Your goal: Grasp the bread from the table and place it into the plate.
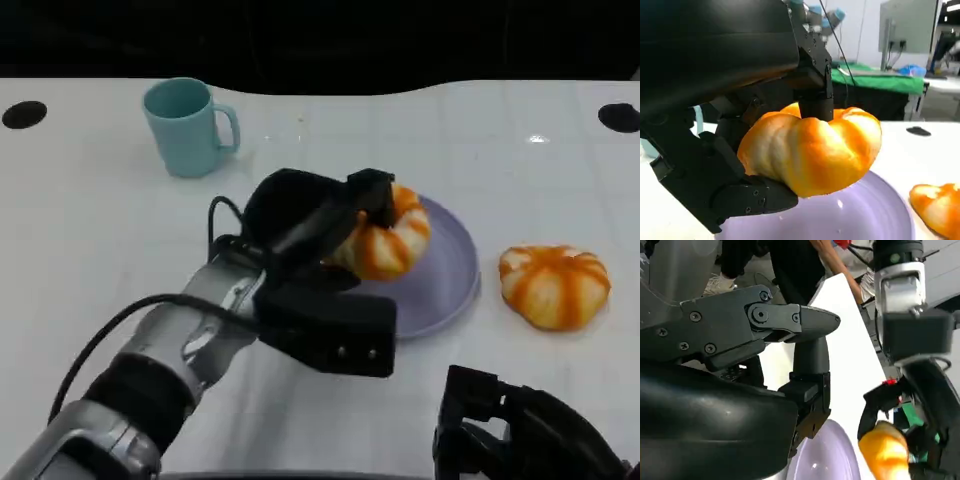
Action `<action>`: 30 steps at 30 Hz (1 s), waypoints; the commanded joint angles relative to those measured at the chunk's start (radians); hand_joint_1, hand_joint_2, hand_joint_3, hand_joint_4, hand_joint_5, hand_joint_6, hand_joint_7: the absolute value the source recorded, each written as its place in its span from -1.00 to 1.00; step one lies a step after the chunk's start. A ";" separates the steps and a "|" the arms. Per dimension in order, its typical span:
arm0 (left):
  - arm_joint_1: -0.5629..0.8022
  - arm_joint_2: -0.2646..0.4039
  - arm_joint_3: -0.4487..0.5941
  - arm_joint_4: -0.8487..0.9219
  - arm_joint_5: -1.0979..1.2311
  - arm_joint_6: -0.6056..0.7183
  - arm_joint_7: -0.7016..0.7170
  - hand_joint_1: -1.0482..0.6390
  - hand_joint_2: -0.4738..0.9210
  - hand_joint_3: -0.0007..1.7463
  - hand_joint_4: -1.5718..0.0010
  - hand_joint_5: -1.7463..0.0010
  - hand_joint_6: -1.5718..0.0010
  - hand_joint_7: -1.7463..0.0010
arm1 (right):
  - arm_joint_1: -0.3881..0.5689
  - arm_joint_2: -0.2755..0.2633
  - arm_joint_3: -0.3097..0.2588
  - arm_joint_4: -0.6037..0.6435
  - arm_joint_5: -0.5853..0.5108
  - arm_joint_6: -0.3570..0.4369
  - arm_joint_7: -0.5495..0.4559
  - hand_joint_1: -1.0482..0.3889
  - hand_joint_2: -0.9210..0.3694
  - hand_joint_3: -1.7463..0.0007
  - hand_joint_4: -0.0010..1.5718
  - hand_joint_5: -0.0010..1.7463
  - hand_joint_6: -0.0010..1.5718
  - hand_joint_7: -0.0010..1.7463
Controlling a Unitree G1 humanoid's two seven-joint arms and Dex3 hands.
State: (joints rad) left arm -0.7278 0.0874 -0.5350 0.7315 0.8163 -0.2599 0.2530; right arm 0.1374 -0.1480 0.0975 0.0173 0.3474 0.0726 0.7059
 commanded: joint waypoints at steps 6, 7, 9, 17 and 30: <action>-0.070 0.004 -0.006 0.086 -0.058 0.003 -0.144 -0.16 0.93 -0.57 0.18 -0.76 -0.02 0.50 | 0.009 -0.006 0.008 -0.020 -0.007 0.013 -0.024 -0.24 -0.98 0.50 -0.24 1.00 -0.42 0.89; -0.074 0.008 -0.009 0.087 -0.057 0.001 -0.156 -0.17 0.96 -0.63 0.21 -0.73 0.00 0.62 | 0.009 -0.006 0.008 -0.021 -0.004 0.013 -0.025 -0.24 -0.98 0.50 -0.24 1.00 -0.42 0.90; -0.080 0.014 -0.012 0.090 -0.059 -0.003 -0.182 -0.22 0.99 -0.67 0.29 -0.68 0.16 0.81 | 0.010 -0.004 0.010 -0.019 0.001 0.003 -0.020 -0.22 -0.99 0.49 -0.25 1.00 -0.43 0.90; -0.097 0.044 -0.031 0.061 -0.053 0.015 -0.273 -0.45 1.00 -0.68 0.51 0.35 0.60 1.00 | 0.007 0.004 0.010 -0.017 0.005 0.005 -0.022 -0.24 -0.99 0.50 -0.25 1.00 -0.43 0.91; -0.043 0.074 -0.022 -0.049 -0.066 0.042 -0.312 -0.58 1.00 -0.70 0.58 0.57 0.59 0.99 | 0.010 -0.005 -0.002 -0.018 0.014 0.006 -0.015 -0.24 -1.00 0.52 -0.26 1.00 -0.44 0.90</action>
State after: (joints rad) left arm -0.7951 0.1343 -0.5741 0.7048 0.7753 -0.2072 -0.0594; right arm 0.1481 -0.1376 0.1120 0.0008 0.3521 0.0835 0.6861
